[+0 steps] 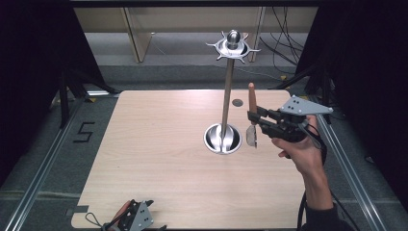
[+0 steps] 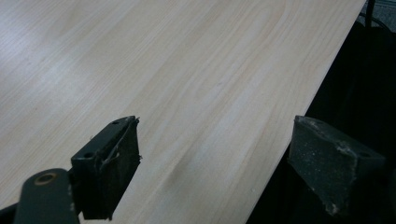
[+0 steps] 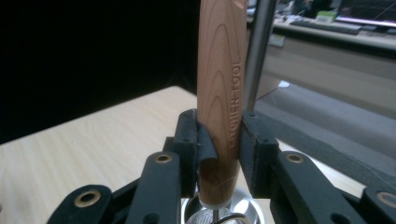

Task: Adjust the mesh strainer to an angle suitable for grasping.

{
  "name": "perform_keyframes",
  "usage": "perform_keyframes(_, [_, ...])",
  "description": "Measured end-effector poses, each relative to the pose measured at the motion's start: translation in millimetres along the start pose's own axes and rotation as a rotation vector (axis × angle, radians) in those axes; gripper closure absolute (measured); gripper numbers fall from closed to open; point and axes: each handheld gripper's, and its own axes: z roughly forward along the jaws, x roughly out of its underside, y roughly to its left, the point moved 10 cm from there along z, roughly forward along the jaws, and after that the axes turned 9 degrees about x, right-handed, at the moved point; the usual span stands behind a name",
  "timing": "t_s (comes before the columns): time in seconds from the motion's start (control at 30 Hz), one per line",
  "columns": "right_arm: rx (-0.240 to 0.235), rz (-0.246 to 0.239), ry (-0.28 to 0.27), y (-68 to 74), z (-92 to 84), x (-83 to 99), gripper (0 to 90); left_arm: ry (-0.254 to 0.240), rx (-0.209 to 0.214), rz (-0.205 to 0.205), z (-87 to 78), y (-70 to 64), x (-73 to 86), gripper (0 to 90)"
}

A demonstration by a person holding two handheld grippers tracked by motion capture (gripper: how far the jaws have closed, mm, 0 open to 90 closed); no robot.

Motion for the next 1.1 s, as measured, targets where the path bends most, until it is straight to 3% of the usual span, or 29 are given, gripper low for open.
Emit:
perform_keyframes(0.07, [0.002,-0.002,-0.006,-1.4,0.3,-2.9,71.3,-0.004,0.002,0.000,0.0,-0.2,-0.5,15.5])
perform_keyframes(0.1, [0.019,0.007,-0.018,-4.4,1.2,-8.5,71.3,0.028,0.002,0.015,-2.0,1.0,2.0,15.5])
perform_keyframes(0.2, [0.039,0.007,-0.037,-7.9,2.0,-14.9,71.3,0.000,-0.007,0.000,0.1,0.8,0.0,15.5])
perform_keyframes(0.3, [0.091,-0.012,-0.050,-13.6,3.7,-28.0,71.3,0.011,-0.018,0.009,-0.1,2.2,0.5,15.5])
perform_keyframes(0.33, [0.102,0.001,-0.046,-14.4,4.2,-30.9,71.3,0.005,0.006,0.002,0.4,-0.8,0.1,15.5])
perform_keyframes(0.37, [0.122,-0.013,-0.050,-18.9,4.5,-34.3,71.3,0.030,-0.005,0.020,-1.4,1.2,1.9,15.5])
perform_keyframes(0.47, [0.138,0.006,-0.055,-25.7,5.7,-39.8,71.3,0.033,-0.010,0.025,-2.1,2.2,2.1,15.6])
perform_keyframes(0.5, [0.166,0.025,-0.056,-35.4,7.4,-43.4,71.3,0.029,-0.004,0.019,-1.7,1.5,1.8,15.5])
perform_keyframes(0.63, [0.196,0.056,-0.041,-48.4,11.3,-45.1,71.3,0.013,-0.018,0.011,-0.2,2.3,0.8,15.6])
perform_keyframes(0.67, [0.205,0.048,-0.035,-57.3,15.4,-45.7,71.3,0.014,-0.008,0.010,0.3,1.3,1.0,15.6])
perform_keyframes(0.73, [0.206,0.072,-0.020,-63.6,19.2,-44.8,71.3,0.029,-0.006,0.017,-1.5,1.5,1.8,15.5])
perform_keyframes(0.77, [0.215,0.066,-0.018,-67.3,21.2,-45.0,71.3,0.001,0.001,0.000,0.1,-0.1,-0.2,15.5])
perform_keyframes(0.8, [0.215,0.066,-0.018,-67.3,21.2,-45.0,71.3,0.003,0.000,-0.002,0.4,0.3,0.3,15.5])
perform_keyframes(0.83, [0.212,0.064,-0.013,-71.6,24.8,-45.4,71.3,0.013,-0.019,0.012,-0.6,2.7,0.8,15.5])
perform_keyframes(0.9, [0.211,0.079,0.001,-73.3,27.6,-45.2,71.3,0.034,0.009,0.017,-0.5,0.3,2.6,15.5])
perform_keyframes(0.97, [0.199,0.068,-0.005,-75.6,31.4,-46.6,71.3,0.030,0.001,0.015,-1.5,1.0,2.1,15.5])
perform_keyframes(1.0, [0.207,0.080,0.003,-76.1,32.8,-45.9,71.3,0.005,0.004,0.002,-0.3,-0.1,0.2,15.5])
perform_keyframes(1.03, [0.214,0.053,-0.004,-79.2,34.8,-46.5,71.3,0.002,0.000,0.001,-0.3,0.2,0.1,15.5])
perform_keyframes(1.07, [0.204,0.071,0.013,-77.3,35.7,-45.0,71.3,0.025,-0.007,0.019,-1.9,2.0,1.7,15.5])
perform_keyframes(1.1, [0.203,0.054,0.004,-78.4,37.0,-45.8,71.3,0.013,-0.005,0.011,-0.7,1.2,1.0,15.5])
